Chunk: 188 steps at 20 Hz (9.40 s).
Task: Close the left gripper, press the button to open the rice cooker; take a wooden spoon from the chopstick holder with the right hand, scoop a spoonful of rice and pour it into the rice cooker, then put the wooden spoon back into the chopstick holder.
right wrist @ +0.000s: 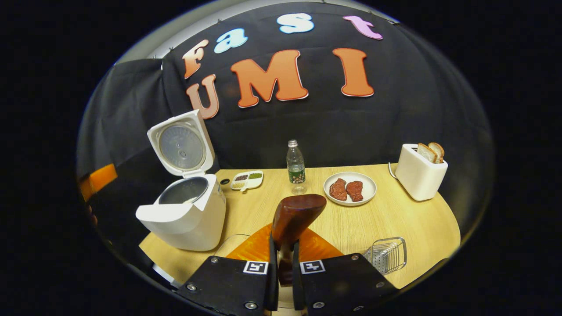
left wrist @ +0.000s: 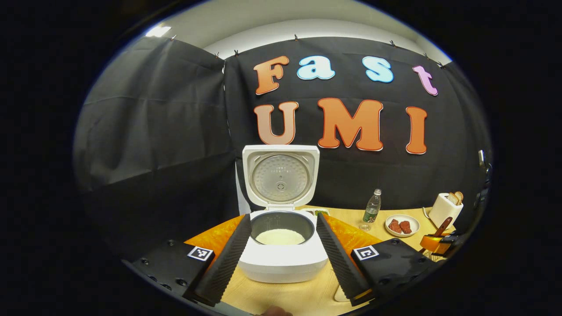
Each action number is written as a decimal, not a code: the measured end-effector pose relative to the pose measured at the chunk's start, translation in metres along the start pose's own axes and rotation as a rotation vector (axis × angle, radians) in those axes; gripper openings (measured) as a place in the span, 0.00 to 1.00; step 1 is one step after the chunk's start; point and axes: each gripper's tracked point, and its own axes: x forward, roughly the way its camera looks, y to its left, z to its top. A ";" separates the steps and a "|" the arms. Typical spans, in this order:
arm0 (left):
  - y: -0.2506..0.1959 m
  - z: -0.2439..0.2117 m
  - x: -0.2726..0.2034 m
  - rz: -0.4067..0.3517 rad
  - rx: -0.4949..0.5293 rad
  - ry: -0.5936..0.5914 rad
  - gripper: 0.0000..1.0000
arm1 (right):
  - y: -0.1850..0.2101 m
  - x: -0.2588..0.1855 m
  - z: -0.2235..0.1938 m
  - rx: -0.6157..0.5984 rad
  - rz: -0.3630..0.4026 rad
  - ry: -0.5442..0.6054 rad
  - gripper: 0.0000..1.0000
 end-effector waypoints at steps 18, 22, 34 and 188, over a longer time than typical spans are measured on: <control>0.048 -0.015 0.007 0.046 0.040 0.066 0.97 | 0.012 0.027 -0.062 -0.336 -0.224 -0.049 0.10; 0.045 -0.017 0.012 0.022 0.061 0.077 1.00 | 0.021 0.026 -0.067 -0.278 -0.231 -0.053 0.10; 0.045 -0.027 0.030 -0.037 0.027 0.116 0.97 | 0.071 0.052 -0.068 0.225 -0.057 0.083 0.09; -0.008 -0.096 0.184 0.021 -0.006 1.111 1.00 | -0.170 -0.036 0.068 0.160 -0.221 -0.073 0.94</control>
